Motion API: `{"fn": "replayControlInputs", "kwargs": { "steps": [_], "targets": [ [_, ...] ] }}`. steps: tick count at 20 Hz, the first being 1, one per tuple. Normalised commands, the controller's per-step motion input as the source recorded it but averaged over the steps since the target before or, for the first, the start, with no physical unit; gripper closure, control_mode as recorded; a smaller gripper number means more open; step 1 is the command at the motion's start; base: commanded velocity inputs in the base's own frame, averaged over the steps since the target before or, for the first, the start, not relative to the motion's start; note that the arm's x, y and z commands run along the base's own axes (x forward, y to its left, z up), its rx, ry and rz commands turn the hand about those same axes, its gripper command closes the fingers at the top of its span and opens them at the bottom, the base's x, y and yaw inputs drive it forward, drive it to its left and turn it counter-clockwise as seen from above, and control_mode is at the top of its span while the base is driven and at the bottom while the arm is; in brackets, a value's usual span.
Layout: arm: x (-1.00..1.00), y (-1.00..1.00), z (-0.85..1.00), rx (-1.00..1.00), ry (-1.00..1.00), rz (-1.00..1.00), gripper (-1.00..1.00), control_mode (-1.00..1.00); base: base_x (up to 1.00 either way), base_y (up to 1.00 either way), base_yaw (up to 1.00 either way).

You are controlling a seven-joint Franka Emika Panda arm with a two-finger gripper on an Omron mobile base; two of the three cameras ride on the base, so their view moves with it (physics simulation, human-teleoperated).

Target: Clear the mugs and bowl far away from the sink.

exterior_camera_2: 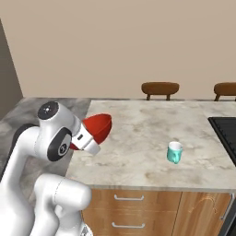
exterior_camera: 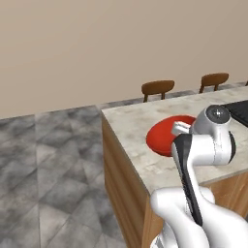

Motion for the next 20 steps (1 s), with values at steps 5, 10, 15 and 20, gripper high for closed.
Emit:
{"fn": "replayControlInputs", "kwargs": {
  "steps": [5,10,15,20],
  "targets": [
    [0.04,-0.1,-0.26,0.01,0.0,0.0,1.0,-1.0,0.0,0.0,0.0],
    [0.27,-0.36,-0.27,0.03,0.0,-0.03,1.0,-1.0,0.0,0.0,0.0],
    [0.59,-0.4,-0.2,0.07,0.0,-0.07,1.0,-1.0,0.0,0.0,0.0],
    [0.86,-0.27,-0.26,0.05,0.05,-0.06,1.0,-1.0,0.0,0.0,0.0]
  ]
}}
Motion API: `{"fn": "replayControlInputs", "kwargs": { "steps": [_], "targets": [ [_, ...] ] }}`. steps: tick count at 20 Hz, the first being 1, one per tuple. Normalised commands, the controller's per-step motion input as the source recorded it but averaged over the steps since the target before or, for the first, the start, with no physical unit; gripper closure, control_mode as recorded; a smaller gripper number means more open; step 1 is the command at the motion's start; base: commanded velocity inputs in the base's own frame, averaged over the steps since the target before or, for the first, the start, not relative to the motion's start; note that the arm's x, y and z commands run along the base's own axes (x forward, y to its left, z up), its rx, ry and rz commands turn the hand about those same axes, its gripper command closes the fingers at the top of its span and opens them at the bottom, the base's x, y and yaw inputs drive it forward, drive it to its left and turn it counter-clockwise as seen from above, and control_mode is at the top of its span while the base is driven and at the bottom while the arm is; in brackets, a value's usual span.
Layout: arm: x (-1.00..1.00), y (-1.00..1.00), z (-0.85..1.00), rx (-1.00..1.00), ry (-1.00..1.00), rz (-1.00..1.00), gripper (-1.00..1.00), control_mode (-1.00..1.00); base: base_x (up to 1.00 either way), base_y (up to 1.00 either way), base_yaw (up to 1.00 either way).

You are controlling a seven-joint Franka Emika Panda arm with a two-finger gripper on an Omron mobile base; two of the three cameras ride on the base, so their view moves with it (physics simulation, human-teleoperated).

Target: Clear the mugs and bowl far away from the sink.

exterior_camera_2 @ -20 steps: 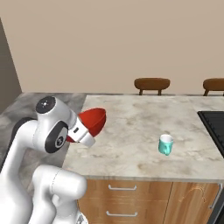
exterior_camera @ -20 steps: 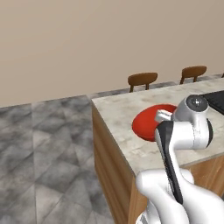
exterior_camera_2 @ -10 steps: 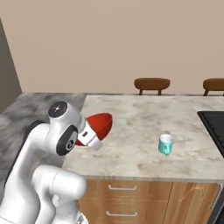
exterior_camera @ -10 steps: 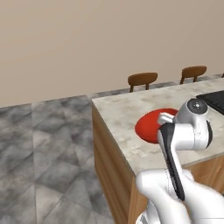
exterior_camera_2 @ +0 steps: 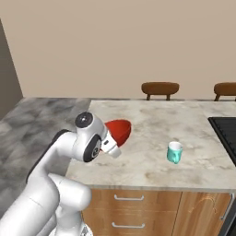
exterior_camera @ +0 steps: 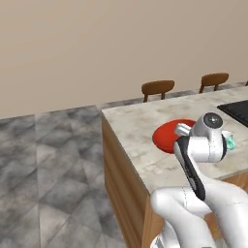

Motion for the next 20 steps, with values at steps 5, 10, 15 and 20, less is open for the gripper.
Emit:
{"fn": "replayControlInputs", "kwargs": {
  "steps": [5,10,15,20],
  "targets": [
    [0.9,-0.11,-0.34,0.06,0.17,-0.03,1.0,-1.0,0.0,0.0,0.0],
    [0.52,-0.16,-0.32,0.19,0.2,0.0,1.0,-1.0,0.0,0.0,0.0],
    [0.01,-0.32,-0.19,0.26,0.02,0.0,1.0,-1.0,0.0,0.0,0.0],
    [0.0,-0.02,-0.04,0.01,-0.01,0.0,1.0,-1.0,0.0,0.0,0.0]
  ]
}}
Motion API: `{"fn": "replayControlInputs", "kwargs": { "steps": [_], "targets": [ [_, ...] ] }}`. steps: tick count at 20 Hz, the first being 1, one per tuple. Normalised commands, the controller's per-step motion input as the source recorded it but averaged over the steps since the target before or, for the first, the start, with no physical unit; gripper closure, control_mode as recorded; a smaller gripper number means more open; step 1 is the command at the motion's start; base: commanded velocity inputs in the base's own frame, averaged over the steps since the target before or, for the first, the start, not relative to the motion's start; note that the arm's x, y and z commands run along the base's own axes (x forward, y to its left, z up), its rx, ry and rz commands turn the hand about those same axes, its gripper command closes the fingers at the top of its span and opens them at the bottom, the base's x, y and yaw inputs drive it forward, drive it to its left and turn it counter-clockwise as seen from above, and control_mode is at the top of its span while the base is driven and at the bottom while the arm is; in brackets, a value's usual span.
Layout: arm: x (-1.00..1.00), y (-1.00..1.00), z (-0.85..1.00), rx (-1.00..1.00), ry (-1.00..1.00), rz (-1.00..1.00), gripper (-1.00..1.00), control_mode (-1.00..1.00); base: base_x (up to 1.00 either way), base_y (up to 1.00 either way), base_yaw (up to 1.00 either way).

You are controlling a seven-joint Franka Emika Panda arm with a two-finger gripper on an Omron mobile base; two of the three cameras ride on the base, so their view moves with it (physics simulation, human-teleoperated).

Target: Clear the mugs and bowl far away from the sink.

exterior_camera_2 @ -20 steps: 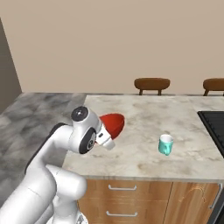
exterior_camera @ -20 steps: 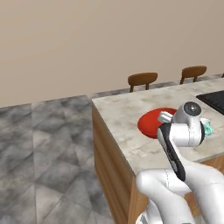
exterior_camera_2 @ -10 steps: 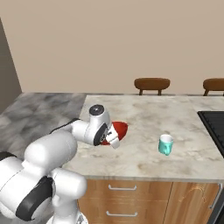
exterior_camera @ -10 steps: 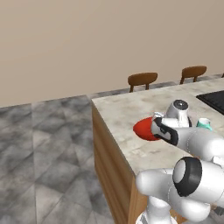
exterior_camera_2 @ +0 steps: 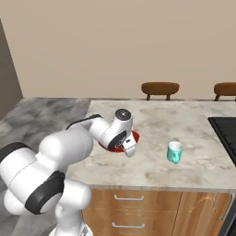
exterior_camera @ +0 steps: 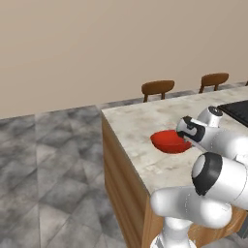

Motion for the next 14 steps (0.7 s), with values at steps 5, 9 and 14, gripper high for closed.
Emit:
{"fn": "replayControlInputs", "kwargs": {
  "steps": [5,9,14],
  "targets": [
    [0.0,0.0,-0.35,-0.08,-0.12,0.0,1.0,-1.0,0.0,0.0,0.0],
    [0.0,0.0,-0.32,-0.07,-0.1,0.0,1.0,-1.0,0.0,0.0,0.0],
    [0.0,0.0,-0.24,-0.04,-0.05,0.0,1.0,-1.0,0.0,0.0,0.0]
  ]
}}
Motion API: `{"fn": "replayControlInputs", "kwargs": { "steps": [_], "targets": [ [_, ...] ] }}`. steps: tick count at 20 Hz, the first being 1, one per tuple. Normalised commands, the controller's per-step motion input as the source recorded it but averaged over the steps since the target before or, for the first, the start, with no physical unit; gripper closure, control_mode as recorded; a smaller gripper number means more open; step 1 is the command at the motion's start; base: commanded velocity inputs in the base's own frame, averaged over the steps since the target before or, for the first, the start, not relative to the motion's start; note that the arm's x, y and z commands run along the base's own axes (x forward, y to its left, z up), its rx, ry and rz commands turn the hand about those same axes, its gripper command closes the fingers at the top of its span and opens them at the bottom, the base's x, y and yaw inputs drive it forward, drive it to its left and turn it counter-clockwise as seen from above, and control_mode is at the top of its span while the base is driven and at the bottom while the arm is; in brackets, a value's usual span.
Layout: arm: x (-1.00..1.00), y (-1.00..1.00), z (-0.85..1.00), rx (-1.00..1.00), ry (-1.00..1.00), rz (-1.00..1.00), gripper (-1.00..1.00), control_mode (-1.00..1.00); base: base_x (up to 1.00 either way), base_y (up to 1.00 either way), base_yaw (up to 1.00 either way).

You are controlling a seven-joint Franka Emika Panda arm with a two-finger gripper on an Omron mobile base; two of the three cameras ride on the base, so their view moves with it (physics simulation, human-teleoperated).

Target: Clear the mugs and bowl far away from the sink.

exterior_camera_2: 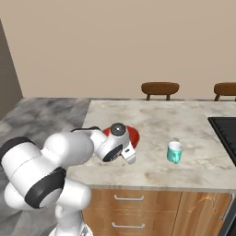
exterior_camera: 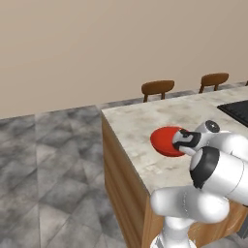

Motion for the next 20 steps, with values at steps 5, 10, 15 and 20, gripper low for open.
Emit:
{"fn": "replayControlInputs", "kwargs": {
  "steps": [5,10,15,20],
  "targets": [
    [0.0,0.0,-0.26,-0.01,0.0,0.0,1.0,-1.0,0.0,0.0,0.0],
    [0.0,0.0,-0.02,0.0,0.0,0.0,1.0,-1.0,0.0,0.0,0.0],
    [0.01,0.0,0.04,0.0,0.03,0.0,1.0,-1.0,0.0,0.0,0.0],
    [0.09,0.0,0.18,0.0,0.16,-0.02,1.0,-1.0,0.0,0.0,0.0]
  ]
}}
